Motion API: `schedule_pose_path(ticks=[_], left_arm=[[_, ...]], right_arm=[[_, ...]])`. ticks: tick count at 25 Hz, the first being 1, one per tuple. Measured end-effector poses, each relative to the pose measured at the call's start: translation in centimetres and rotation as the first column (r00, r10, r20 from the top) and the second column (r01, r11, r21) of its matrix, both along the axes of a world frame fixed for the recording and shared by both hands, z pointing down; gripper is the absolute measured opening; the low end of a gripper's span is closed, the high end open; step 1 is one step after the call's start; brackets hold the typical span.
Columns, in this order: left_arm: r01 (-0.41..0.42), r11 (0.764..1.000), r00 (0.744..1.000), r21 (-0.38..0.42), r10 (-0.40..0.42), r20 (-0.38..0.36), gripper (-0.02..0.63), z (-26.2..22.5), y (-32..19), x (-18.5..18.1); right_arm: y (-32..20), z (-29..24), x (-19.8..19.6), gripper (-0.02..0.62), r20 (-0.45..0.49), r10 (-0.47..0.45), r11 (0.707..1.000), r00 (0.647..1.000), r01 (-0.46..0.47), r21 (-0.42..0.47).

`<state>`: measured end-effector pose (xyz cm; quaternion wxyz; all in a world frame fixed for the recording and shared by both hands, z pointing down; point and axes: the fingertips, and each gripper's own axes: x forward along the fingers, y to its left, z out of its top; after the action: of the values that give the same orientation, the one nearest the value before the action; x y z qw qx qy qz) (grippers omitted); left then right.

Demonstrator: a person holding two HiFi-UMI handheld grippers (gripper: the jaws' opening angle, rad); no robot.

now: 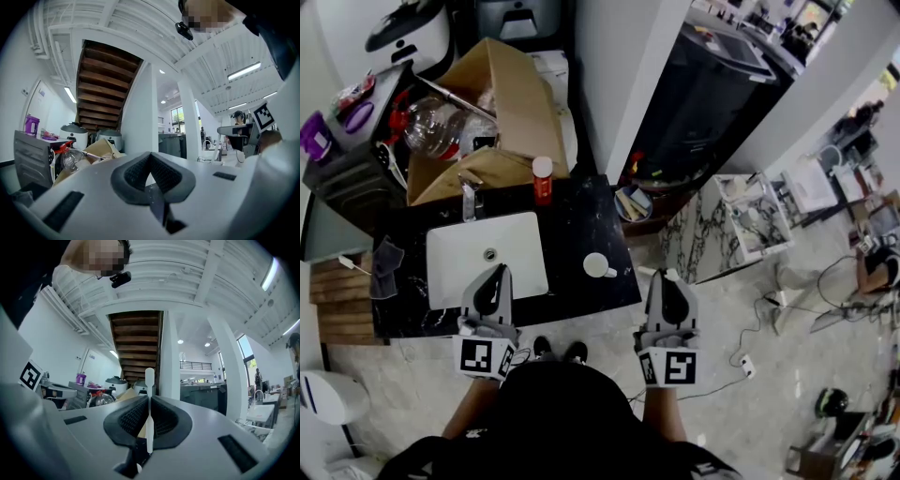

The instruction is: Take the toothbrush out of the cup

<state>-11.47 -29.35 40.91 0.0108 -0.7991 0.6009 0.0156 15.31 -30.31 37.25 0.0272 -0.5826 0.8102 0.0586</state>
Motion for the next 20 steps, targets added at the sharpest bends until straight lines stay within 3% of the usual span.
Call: schedule_pose_path(ticks=[3, 20], left_arm=[[0.003, 1.000, 1.000, 0.017, -0.004, 0.027, 0.003, -0.37, 0.17, 0.02], [-0.003, 1.000, 1.000, 0.011, 0.003, 0.012, 0.003, -0.42, 0.37, 0.25]], right_arm=[[0.01, 0.43, -0.27, 0.037, -0.005, -0.005, 1.000, 1.000, 0.005, -0.001], [0.04, -0.34, -0.77, 0.035, 0.017, -0.009, 1.000, 1.000, 0.008, 0.027]])
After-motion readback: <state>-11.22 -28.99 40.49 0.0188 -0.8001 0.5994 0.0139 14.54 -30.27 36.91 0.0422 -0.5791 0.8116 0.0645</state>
